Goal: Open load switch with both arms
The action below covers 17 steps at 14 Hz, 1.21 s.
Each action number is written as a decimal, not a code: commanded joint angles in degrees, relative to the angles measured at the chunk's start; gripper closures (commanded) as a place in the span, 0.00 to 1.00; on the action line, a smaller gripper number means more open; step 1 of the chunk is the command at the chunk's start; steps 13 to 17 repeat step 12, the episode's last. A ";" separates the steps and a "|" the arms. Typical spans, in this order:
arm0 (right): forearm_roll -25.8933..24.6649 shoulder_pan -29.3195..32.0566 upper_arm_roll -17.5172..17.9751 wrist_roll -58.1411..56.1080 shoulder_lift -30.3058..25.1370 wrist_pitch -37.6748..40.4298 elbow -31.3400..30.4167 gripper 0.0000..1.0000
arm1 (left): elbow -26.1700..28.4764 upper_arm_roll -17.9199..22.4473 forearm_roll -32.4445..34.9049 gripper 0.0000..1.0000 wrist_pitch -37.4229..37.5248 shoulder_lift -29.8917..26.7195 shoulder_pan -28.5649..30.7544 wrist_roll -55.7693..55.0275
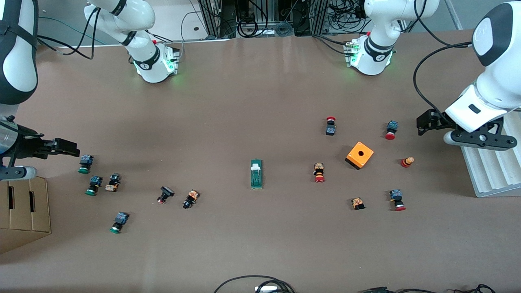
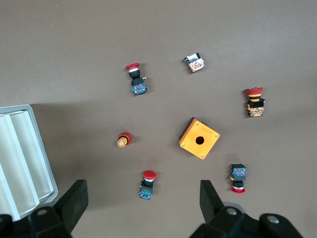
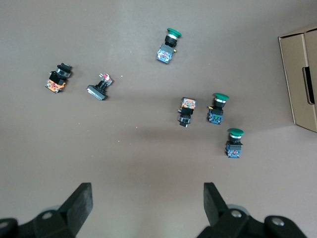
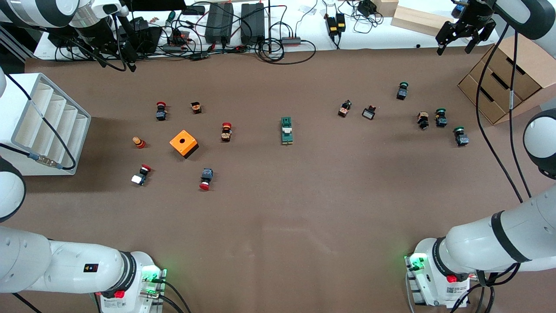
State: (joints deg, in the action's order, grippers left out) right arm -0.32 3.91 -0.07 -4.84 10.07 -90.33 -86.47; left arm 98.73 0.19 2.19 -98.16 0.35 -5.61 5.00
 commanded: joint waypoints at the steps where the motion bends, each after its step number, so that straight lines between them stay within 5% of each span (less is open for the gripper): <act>1: 1.20 0.48 0.25 0.27 -0.05 1.38 0.86 0.00 | -1.00 -0.01 -0.52 0.00 0.86 0.35 -0.10 -0.16; 17: 0.94 0.39 0.33 0.27 -0.14 0.50 2.79 0.00 | -1.09 -0.01 -0.43 0.00 0.86 0.35 -0.10 0.10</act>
